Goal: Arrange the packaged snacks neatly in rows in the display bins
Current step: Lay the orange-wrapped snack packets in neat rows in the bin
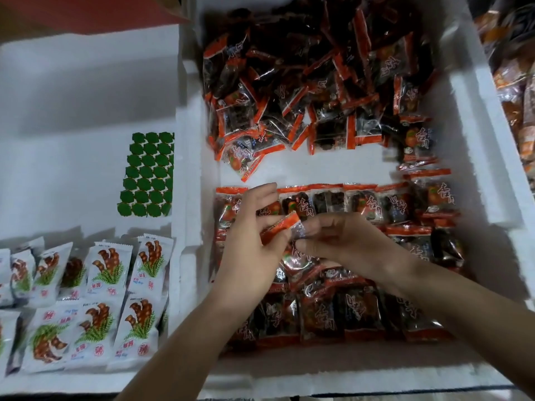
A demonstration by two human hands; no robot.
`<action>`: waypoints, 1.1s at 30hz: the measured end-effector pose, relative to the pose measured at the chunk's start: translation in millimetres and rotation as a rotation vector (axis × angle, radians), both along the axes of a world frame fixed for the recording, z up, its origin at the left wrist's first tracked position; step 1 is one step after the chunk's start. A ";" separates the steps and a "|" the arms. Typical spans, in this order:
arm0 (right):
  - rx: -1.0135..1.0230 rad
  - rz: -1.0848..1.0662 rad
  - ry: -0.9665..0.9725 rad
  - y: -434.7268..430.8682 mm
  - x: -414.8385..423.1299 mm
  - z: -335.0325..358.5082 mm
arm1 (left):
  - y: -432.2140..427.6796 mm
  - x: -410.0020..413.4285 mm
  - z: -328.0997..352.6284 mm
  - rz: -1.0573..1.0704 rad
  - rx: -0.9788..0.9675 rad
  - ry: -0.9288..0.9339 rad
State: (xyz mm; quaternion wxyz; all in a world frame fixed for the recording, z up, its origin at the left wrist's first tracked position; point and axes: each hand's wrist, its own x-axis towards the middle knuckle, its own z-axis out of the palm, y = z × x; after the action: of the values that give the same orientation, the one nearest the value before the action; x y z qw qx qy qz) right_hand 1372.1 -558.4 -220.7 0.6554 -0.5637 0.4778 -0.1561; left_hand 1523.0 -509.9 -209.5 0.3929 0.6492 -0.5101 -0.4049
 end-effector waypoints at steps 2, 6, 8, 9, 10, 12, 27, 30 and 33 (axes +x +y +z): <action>-0.022 -0.001 0.023 -6.0 1.9 -4.3 | -2.0 4.8 -2.5 0.023 -0.011 -0.097; -0.144 -0.194 0.081 -30.5 13.6 -18.9 | -5.0 26.7 -16.8 -0.088 0.019 -0.681; -0.230 -0.265 0.126 -41.7 25.7 -25.2 | -4.7 29.9 -23.7 -0.210 0.175 -0.854; -0.270 -0.267 0.163 -45.7 32.3 -28.8 | -3.3 30.2 -27.2 -0.229 0.242 -0.887; -0.296 -0.244 0.204 -48.8 39.4 -31.8 | -2.3 30.5 -29.9 -0.231 0.275 -0.900; -0.317 -0.151 0.274 -50.5 51.4 -36.0 | -1.2 31.0 -32.6 -0.194 0.265 -0.879; -1.031 -0.075 0.853 -77.5 12.2 -17.7 | -54.2 36.9 -21.5 -0.119 -0.088 -0.888; -0.931 -0.029 0.998 -108.7 -5.2 -17.9 | -93.2 43.2 -16.9 -0.053 -0.124 -0.921; -0.938 0.120 1.059 -123.3 -10.4 -21.2 | -121.6 48.4 -18.5 -0.049 -0.083 -0.992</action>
State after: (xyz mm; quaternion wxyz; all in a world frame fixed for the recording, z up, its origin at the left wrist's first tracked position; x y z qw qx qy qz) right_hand 1361.7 -681.7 -241.9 0.0306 -0.8120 0.5826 -0.0140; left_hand 1571.3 -631.5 -227.9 0.1188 0.7352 -0.6664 -0.0358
